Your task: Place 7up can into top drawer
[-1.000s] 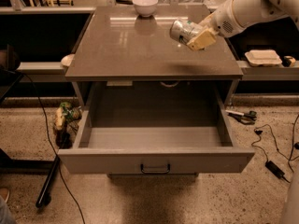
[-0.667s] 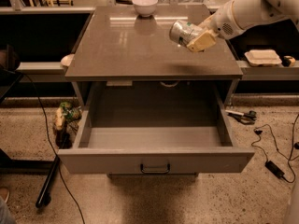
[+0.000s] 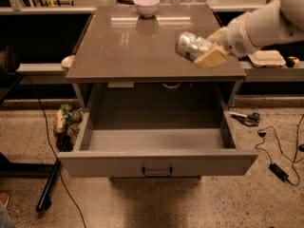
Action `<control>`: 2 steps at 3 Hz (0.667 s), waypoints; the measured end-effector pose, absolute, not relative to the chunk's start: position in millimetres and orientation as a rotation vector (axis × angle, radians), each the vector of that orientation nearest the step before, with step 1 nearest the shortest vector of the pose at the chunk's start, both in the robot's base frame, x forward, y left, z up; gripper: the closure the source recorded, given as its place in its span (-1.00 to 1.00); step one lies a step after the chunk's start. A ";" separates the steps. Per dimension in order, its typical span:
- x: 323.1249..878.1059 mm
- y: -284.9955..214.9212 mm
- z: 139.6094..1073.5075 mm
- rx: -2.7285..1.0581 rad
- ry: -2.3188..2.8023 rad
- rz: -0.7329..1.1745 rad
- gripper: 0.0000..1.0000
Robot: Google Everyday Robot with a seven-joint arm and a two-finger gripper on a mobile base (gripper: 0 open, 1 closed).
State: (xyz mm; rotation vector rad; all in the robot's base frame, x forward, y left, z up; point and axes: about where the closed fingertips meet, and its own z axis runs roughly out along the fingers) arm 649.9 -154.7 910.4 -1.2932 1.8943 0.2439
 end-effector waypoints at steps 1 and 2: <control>609.0 -153.6 869.1 -1.260 1.984 0.286 1.00; 579.6 -147.8 826.2 -1.229 2.060 0.359 1.00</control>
Offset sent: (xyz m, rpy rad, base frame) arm -0.1075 0.0096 -0.1353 0.0615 0.2756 -0.0921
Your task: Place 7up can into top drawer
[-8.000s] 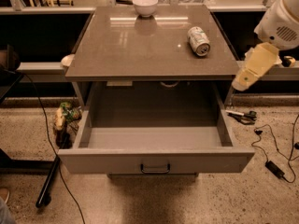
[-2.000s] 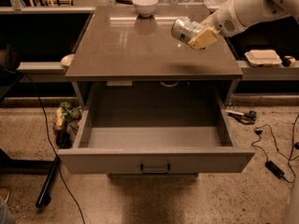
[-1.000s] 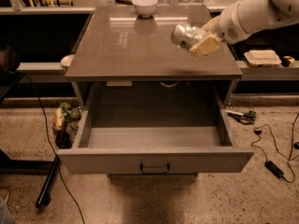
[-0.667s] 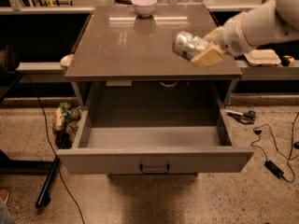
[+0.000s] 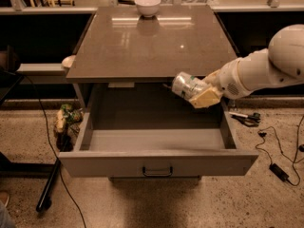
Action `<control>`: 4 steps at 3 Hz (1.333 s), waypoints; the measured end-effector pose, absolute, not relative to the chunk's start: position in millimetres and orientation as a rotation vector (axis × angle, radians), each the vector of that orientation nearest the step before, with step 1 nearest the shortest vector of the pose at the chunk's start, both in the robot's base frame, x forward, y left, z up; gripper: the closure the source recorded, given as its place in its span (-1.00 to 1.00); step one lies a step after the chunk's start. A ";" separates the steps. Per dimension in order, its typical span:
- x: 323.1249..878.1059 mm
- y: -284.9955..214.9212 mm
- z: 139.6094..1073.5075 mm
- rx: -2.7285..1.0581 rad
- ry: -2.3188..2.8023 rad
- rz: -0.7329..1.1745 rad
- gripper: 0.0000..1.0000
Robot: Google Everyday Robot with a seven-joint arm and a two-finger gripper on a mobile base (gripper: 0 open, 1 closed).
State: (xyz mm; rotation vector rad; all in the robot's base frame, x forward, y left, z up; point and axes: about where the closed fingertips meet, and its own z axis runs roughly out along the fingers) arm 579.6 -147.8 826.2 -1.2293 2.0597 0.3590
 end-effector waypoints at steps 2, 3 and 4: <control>572.5 -144.0 809.9 -1.241 2.091 0.366 1.00; 568.7 -147.4 770.1 -1.192 2.170 0.353 1.00; 573.3 -141.7 726.9 -1.152 2.204 0.380 1.00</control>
Offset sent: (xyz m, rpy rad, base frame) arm -0.0089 0.0026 -0.0229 -0.0283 0.0424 -0.0095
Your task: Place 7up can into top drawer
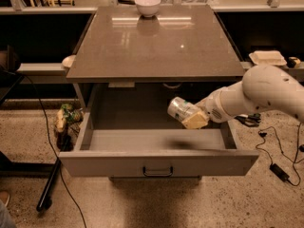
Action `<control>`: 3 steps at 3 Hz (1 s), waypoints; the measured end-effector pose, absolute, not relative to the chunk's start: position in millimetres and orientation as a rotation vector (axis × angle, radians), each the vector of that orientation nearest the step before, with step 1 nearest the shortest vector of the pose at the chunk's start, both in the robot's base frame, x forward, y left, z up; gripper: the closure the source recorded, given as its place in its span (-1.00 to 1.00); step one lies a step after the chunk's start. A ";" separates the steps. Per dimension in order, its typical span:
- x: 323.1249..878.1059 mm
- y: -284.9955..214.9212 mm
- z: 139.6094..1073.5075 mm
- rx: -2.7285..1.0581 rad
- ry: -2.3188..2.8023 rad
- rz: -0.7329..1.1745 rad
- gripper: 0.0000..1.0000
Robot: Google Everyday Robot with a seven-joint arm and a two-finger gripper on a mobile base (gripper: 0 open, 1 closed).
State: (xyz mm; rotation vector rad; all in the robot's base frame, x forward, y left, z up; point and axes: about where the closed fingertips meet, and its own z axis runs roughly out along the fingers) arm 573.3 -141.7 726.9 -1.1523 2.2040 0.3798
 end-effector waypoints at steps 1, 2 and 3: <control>583.9 -135.7 687.9 -1.131 2.232 0.400 1.00; 603.6 -127.0 649.5 -1.121 2.254 0.421 0.51; 613.9 -121.5 631.7 -1.120 2.262 0.442 0.07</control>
Offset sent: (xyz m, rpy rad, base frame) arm 0.0463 0.0175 -0.1039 0.0149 0.0655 -0.0358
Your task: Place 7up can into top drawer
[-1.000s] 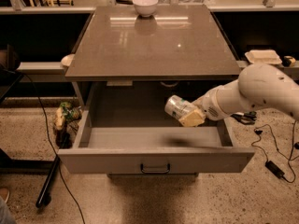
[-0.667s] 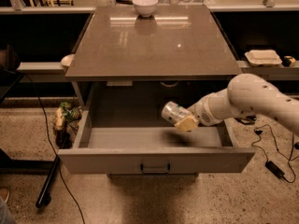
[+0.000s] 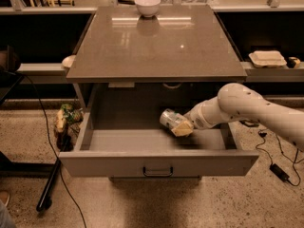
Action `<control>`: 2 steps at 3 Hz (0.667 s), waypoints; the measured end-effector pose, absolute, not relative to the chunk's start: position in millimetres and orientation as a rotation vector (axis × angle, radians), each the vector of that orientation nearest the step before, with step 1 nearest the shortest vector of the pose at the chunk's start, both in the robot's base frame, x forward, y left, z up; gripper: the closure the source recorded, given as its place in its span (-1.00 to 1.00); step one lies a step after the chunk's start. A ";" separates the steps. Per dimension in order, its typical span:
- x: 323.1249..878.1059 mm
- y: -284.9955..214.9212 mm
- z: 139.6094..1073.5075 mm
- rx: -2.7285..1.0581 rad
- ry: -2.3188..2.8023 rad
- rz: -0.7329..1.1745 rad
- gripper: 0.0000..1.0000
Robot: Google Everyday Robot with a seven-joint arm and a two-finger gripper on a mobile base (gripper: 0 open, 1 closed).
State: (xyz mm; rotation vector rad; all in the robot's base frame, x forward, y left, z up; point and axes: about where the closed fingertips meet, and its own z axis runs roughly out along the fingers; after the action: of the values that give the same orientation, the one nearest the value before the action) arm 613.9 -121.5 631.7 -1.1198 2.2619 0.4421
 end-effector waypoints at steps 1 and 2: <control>620.8 -119.1 620.8 -1.118 2.270 0.461 -0.40; 623.6 -117.0 619.8 -1.119 2.264 0.474 -0.86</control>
Offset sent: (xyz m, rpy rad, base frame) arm 0.0141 0.0031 -0.0093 0.0276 0.0098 0.0068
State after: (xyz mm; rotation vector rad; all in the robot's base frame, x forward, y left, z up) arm 623.6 -117.0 619.8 -1.1193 2.2640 0.4737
